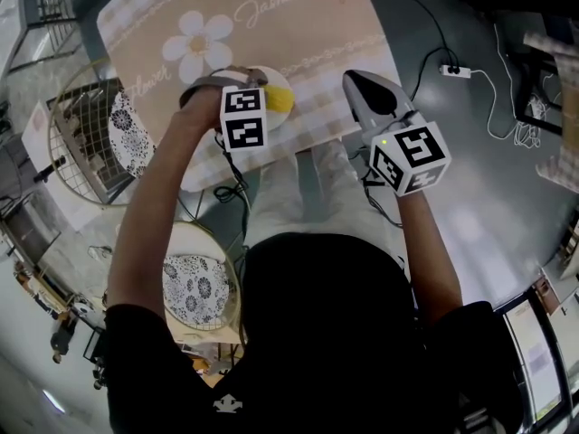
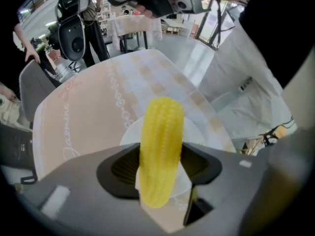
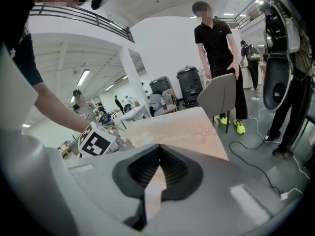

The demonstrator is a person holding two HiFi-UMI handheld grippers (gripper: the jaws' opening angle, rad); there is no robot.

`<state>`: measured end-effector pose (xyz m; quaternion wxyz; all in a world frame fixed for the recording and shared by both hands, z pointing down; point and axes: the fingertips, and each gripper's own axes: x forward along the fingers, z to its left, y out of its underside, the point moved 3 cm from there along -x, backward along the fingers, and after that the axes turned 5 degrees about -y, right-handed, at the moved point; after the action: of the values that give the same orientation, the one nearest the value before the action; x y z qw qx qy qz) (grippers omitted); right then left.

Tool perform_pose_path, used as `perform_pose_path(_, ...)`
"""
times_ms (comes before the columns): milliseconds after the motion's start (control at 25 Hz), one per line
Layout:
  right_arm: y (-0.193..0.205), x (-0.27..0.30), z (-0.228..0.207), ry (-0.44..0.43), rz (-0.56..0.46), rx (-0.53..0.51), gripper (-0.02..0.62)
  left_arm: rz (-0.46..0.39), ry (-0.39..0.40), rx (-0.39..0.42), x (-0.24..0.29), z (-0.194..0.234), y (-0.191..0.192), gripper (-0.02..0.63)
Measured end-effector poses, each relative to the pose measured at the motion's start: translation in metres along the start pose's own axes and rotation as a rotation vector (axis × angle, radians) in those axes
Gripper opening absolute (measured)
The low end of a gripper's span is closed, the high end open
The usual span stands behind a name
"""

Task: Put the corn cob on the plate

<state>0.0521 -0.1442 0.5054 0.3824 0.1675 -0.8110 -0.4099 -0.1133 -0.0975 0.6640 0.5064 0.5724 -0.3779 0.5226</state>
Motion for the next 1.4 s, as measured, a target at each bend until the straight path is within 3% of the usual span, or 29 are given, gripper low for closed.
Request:
perform_pose_path(680, 0.008, -0.004, -0.006, -0.019, 0.029, -0.021, 0.003, 0.066, -0.075, -0.028, 0.016, -0.002, 0.006, 0.276)
perform_pose_path(960, 0.005, -0.005, -0.009, -0.028, 0.04, -0.034, 0.003, 0.043, -0.071, -0.103, 0.014, -0.004, 0.006, 0.344)
perform_pose_path(1400, -0.008, -0.001, 0.0, -0.079, 0.047, -0.077, 0.003, 0.008, -0.168, -0.199, -0.027, 0.0, 0.004, 0.33)
